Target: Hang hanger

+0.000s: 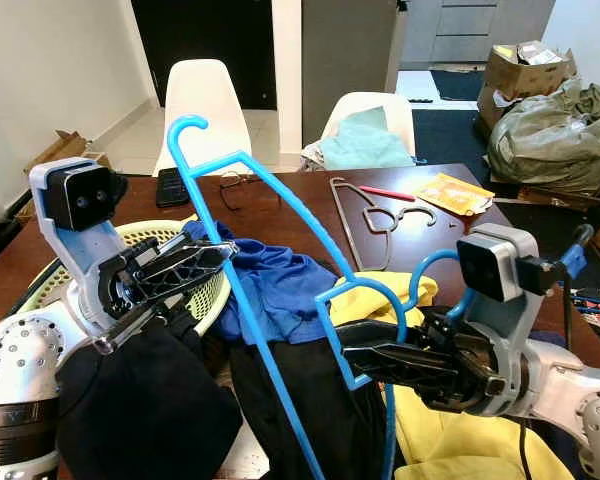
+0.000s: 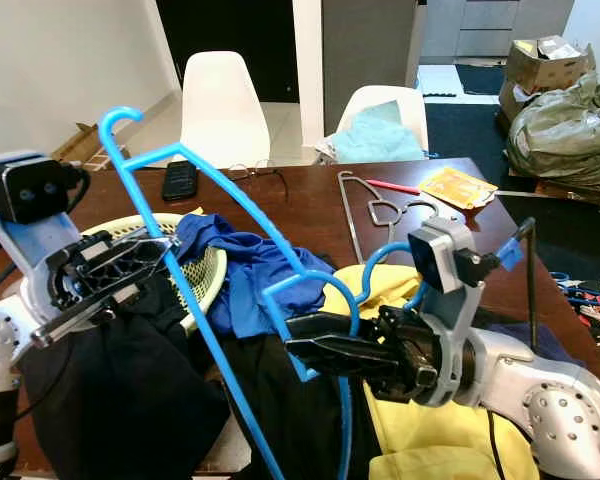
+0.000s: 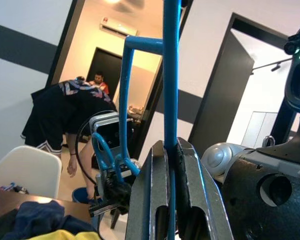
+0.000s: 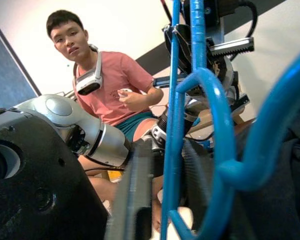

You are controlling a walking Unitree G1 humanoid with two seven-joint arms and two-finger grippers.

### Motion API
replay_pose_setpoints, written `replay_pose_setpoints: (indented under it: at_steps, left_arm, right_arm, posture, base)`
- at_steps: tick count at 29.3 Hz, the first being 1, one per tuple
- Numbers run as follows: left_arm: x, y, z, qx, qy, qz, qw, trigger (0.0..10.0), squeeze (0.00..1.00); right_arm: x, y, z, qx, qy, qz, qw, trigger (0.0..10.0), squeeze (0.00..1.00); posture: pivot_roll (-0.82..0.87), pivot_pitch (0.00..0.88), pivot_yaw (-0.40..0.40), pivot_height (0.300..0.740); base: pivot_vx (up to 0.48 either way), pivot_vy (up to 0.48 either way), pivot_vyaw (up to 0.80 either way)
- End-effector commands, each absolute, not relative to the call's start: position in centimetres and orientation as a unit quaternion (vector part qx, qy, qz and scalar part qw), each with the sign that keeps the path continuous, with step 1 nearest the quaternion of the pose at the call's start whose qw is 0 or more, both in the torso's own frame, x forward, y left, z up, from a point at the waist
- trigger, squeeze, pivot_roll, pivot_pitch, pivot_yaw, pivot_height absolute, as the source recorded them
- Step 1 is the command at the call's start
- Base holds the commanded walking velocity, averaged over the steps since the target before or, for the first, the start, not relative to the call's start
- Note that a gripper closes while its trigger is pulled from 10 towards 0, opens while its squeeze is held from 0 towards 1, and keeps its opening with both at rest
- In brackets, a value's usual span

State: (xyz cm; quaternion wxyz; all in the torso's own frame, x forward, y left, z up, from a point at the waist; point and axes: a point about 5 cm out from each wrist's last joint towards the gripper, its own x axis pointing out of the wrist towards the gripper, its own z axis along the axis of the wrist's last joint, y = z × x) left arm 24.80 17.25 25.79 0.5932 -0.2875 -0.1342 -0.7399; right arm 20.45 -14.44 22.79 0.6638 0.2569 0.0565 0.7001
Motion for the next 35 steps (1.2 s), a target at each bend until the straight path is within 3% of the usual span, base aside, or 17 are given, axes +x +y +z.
replay_pose_setpoints:
  at_steps: [1, 4, 5, 6, 7, 8, 9, 10, 16, 17, 19, 20, 30, 35]
  left_arm:
    - [24.9, 18.2, 26.4, -0.278, -0.149, -0.732, 0.604, 0.0, 0.0]
    - [24.9, 18.2, 26.5, -0.277, -0.151, -0.731, 0.605, 0.0, 0.0]
    - [24.9, 18.3, 26.6, -0.276, -0.153, -0.73, 0.606, 0.0, 0.0]
    - [24.9, 18.4, 26.6, -0.275, -0.154, -0.73, 0.607, 0.0, 0.0]
    - [24.9, 18.5, 26.7, -0.274, -0.155, -0.729, 0.608, 0.0, 0.0]
    - [24.9, 18.5, 26.7, -0.274, -0.155, -0.729, 0.608, 0.0, 0.0]
    - [24.9, 18.5, 26.7, -0.274, -0.156, -0.728, 0.609, 0.0, 0.0]
    - [24.9, 18.6, 26.7, -0.273, -0.157, -0.727, 0.61, 0.0, 0.0]
    - [24.8, 18.7, 26.7, -0.271, -0.158, -0.725, 0.613, 0.0, 0.0]
    - [24.8, 18.8, 26.7, -0.27, -0.159, -0.724, 0.615, 0.0, 0.0]
    - [24.8, 18.9, 26.7, -0.269, -0.16, -0.723, 0.616, 0.0, 0.0]
    - [24.8, 19.1, 26.8, -0.268, -0.163, -0.72, 0.619, 0.0, 0.0]
    - [24.4, 20.1, 27.0, -0.264, -0.179, -0.707, 0.632, 0.0, 0.0]
    - [24.4, 20.1, 27.1, -0.262, -0.183, -0.708, 0.63, 0.0, 0.0]
  right_arm:
    - [20.2, -14.3, 22.9, 0.244, 0.057, 0.703, 0.666, 0.0, 0.0]
    - [20.2, -14.4, 22.8, 0.242, 0.058, 0.702, 0.668, 0.0, 0.0]
    - [20.3, -14.4, 22.7, 0.239, 0.059, 0.697, 0.673, 8.3, 0.0]
    - [20.3, -14.4, 22.6, 0.237, 0.06, 0.694, 0.677, 8.3, 0.0]
    - [20.6, -14.5, 22.6, 0.236, 0.054, 0.686, 0.686, 10.0, 0.0]
    - [20.6, -14.5, 22.6, 0.236, 0.054, 0.686, 0.686, 10.0, 0.0]
    - [20.8, -14.6, 22.6, 0.236, 0.05, 0.68, 0.692, 10.0, 0.11]
    - [21.1, -14.8, 22.9, 0.25, 0.04, 0.675, 0.693, 10.0, 1.0]
    - [22.2, -15.6, 23.2, 0.254, 0.021, 0.64, 0.725, 10.0, 1.0]
    - [22.3, -15.8, 23.2, 0.251, 0.022, 0.636, 0.729, 10.0, 0.82]
    - [22.3, -16.0, 23.1, 0.249, 0.024, 0.636, 0.73, 10.0, 0.82]
    - [22.2, -16.2, 23.1, 0.251, 0.026, 0.637, 0.729, 10.0, 0.0]
    - [21.4, -16.8, 21.6, 0.245, 0.07, 0.638, 0.726, 10.0, 0.0]
    - [20.8, -16.1, 21.3, 0.248, 0.081, 0.659, 0.706, 10.0, 0.0]
  posture:
    - [-0.1, 0.0, 0.045, 0.74]
    - [-0.1, 0.0, 0.045, 0.74]
    - [-0.1, 0.0, 0.045, 0.74]
    - [-0.1, 0.0, 0.045, 0.74]
    - [-0.09, 0.0, 0.044, 0.74]
    - [-0.09, 0.0, 0.044, 0.74]
    - [-0.09, 0.0, 0.044, 0.74]
    - [-0.09, 0.0, 0.044, 0.74]
    - [-0.1, 0.0, 0.042, 0.74]
    - [-0.1, 0.0, 0.042, 0.74]
    - [-0.1, 0.0, 0.042, 0.74]
    - [-0.09, 0.0, 0.04, 0.74]
    - [-0.1, 0.0, 0.033, 0.74]
    - [-0.1, 0.0, 0.032, 0.74]
  base:
    - [0.0, 0.0, 0.0]
    - [0.0, 0.0, 0.0]
    - [0.0, 0.0, 0.0]
    - [0.0, 0.0, 0.0]
    - [0.0, 0.0, 0.0]
    - [0.0, 0.0, 0.0]
    - [0.0, 0.0, 0.0]
    - [0.0, 0.0, 0.0]
    - [0.0, 0.0, 0.0]
    - [0.0, 0.0, 0.0]
    - [0.0, 0.0, 0.0]
    - [0.0, 0.0, 0.0]
    - [0.0, 0.0, 0.0]
    - [0.0, 0.0, 0.0]
